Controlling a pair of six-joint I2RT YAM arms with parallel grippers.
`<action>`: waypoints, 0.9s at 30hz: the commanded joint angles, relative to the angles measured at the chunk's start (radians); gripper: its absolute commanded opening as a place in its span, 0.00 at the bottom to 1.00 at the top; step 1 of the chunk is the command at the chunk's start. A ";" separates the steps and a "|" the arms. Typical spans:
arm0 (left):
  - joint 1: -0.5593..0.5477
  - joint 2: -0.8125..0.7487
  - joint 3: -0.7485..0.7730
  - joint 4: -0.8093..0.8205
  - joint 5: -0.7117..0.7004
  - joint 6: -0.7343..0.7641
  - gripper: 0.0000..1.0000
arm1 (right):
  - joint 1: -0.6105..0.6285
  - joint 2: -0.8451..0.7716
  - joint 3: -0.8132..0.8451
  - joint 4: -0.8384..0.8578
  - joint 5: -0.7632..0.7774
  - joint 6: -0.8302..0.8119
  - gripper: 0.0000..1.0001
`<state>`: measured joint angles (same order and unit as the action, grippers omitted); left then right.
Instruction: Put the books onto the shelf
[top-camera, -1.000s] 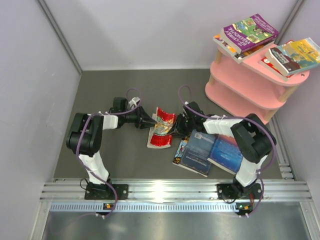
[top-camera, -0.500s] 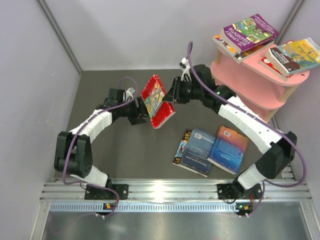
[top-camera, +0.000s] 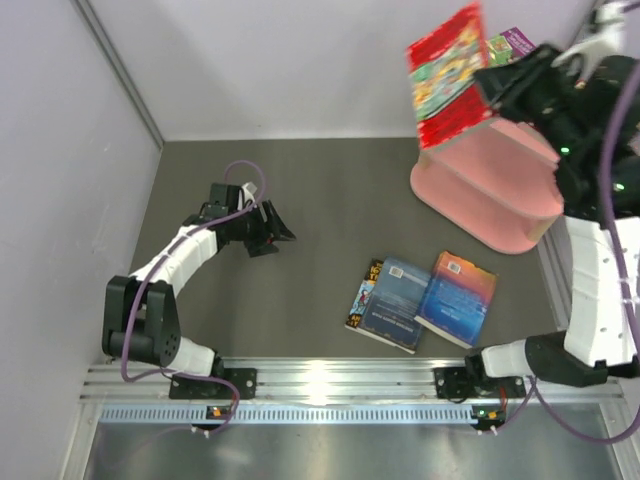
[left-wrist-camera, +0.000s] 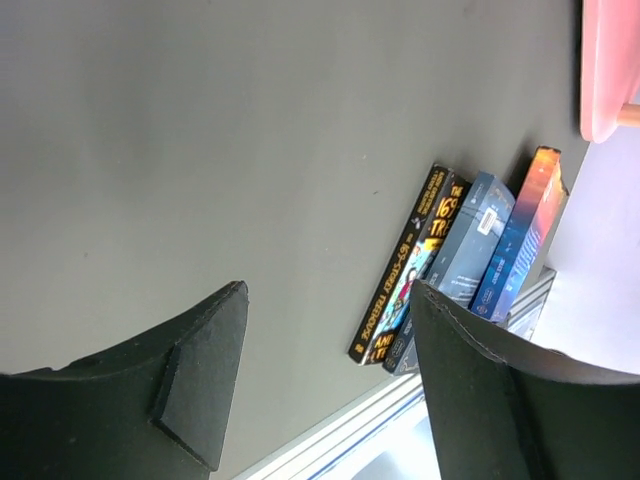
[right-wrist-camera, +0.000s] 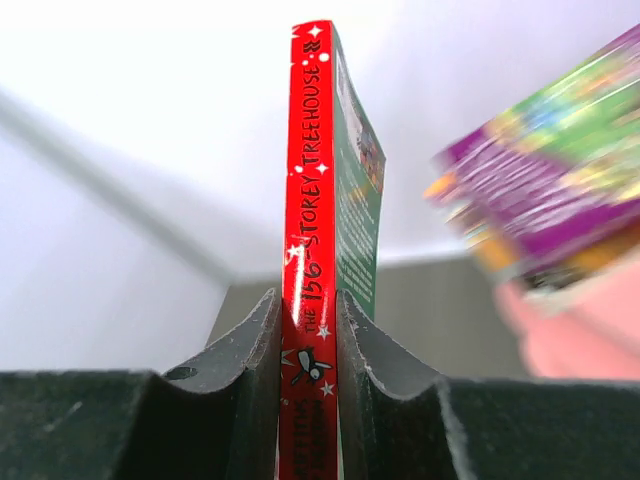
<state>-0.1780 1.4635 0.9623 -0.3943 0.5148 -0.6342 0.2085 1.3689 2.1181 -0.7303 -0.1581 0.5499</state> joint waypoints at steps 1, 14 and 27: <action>0.002 -0.063 -0.017 0.002 -0.006 -0.010 0.70 | -0.145 -0.088 0.109 0.039 0.054 0.007 0.00; 0.000 -0.146 -0.076 -0.009 0.005 -0.010 0.67 | -0.339 -0.123 0.141 0.160 0.615 0.059 0.00; 0.000 -0.204 -0.128 0.011 0.014 -0.016 0.67 | -0.709 -0.083 -0.228 0.483 0.325 0.637 0.00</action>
<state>-0.1780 1.3060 0.8539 -0.4042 0.5190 -0.6495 -0.4732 1.3098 1.9270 -0.4519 0.2371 1.0271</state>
